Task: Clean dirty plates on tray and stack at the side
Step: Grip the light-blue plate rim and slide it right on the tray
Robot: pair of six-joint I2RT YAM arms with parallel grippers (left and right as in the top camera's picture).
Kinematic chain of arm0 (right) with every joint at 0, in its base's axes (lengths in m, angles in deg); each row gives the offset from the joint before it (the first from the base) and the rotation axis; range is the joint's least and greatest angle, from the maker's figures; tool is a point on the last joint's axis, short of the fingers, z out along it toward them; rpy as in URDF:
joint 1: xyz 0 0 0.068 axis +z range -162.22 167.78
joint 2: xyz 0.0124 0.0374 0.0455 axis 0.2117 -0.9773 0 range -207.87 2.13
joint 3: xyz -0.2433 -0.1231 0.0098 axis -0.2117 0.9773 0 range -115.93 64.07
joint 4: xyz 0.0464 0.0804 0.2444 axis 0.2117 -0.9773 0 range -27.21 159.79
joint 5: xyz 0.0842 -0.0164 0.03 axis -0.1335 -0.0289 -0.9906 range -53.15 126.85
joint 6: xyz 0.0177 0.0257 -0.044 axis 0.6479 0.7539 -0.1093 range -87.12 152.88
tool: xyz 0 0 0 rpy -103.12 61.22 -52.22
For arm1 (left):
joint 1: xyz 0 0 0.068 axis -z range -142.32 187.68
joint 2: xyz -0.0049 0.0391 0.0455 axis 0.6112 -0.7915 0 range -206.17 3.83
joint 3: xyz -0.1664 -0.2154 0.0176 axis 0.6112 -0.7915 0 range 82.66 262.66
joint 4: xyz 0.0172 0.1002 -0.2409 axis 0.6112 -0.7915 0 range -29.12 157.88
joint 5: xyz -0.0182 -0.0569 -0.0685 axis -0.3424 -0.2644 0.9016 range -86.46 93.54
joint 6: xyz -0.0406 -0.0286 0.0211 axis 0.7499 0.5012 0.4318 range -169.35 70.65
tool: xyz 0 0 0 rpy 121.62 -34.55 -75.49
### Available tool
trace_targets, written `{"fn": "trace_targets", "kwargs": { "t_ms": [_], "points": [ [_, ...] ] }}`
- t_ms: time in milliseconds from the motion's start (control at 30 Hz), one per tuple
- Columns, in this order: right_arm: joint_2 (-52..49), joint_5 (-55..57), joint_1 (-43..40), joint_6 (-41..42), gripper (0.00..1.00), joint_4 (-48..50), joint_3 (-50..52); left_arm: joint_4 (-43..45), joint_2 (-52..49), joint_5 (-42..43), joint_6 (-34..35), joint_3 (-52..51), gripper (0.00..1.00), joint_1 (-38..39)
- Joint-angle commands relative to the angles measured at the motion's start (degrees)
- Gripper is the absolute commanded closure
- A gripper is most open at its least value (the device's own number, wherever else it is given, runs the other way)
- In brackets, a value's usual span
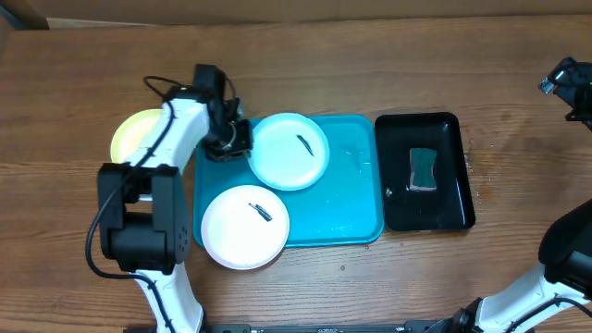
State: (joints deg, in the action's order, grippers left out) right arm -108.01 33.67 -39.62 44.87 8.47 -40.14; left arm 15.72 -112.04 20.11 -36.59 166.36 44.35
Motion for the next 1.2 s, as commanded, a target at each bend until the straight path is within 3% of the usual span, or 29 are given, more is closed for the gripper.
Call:
{"fn": "trace_targets", "kwargs": {
  "t_ms": [0, 400, 1000, 1100, 1167],
  "points": [
    [0.46, -0.33, -0.33, 0.26, 0.00, 0.17, -0.39, -0.09, 1.14, 0.81, 1.55, -0.52, 0.96, 2.58],
    [0.46, -0.33, -0.33, 0.24, 0.00, 0.17, -0.39, -0.52, 1.14, -0.33, 4.72, -0.52, 0.96, 8.76],
    [0.46, -0.33, -0.33, 0.24, 0.00, 0.17, -0.39, -0.52, 1.14, -0.70, 6.84, -0.52, 0.96, 11.89],
    [0.46, -0.33, -0.33, 0.26, 0.00, 0.17, -0.39, -0.59, 1.14, -2.27, 9.07, -0.52, 0.90, 12.02],
    [0.46, -0.33, -0.33, 0.24, 0.00, 0.17, -0.39, -0.66, 1.14, -2.25, 9.18, -0.52, 0.78, 12.00]
  ]
}}
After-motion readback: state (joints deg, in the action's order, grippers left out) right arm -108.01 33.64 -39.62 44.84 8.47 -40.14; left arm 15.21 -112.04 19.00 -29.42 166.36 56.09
